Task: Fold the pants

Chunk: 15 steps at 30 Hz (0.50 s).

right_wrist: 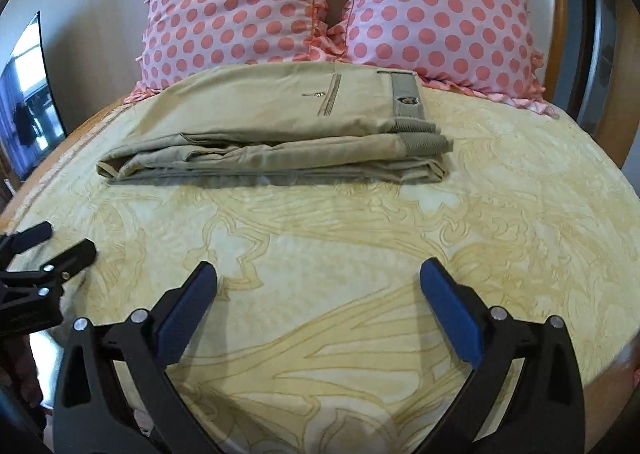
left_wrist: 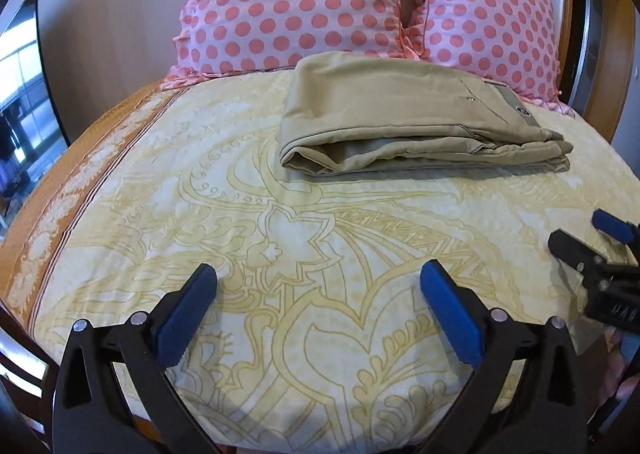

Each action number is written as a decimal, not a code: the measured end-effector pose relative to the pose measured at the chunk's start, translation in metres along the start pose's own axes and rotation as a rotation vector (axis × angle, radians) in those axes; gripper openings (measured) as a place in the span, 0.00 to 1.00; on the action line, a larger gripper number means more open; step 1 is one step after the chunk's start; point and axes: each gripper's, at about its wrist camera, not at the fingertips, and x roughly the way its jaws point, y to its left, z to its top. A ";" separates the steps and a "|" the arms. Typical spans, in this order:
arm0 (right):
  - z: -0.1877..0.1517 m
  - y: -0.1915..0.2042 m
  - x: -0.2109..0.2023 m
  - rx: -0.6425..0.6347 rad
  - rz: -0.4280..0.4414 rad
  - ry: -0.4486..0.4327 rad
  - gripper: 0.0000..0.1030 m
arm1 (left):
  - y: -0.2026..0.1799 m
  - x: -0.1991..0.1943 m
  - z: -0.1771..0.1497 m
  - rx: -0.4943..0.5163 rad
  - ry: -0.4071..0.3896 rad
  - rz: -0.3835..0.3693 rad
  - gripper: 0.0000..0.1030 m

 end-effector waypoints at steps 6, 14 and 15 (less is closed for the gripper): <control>-0.003 0.000 -0.002 0.017 -0.016 -0.021 0.98 | -0.001 -0.001 -0.004 -0.003 -0.038 0.008 0.99; -0.003 0.000 -0.002 0.015 -0.015 -0.024 0.98 | -0.001 -0.001 -0.004 -0.002 -0.039 0.008 0.99; -0.003 0.000 -0.002 0.016 -0.015 -0.024 0.98 | -0.001 -0.001 -0.004 -0.002 -0.039 0.008 0.99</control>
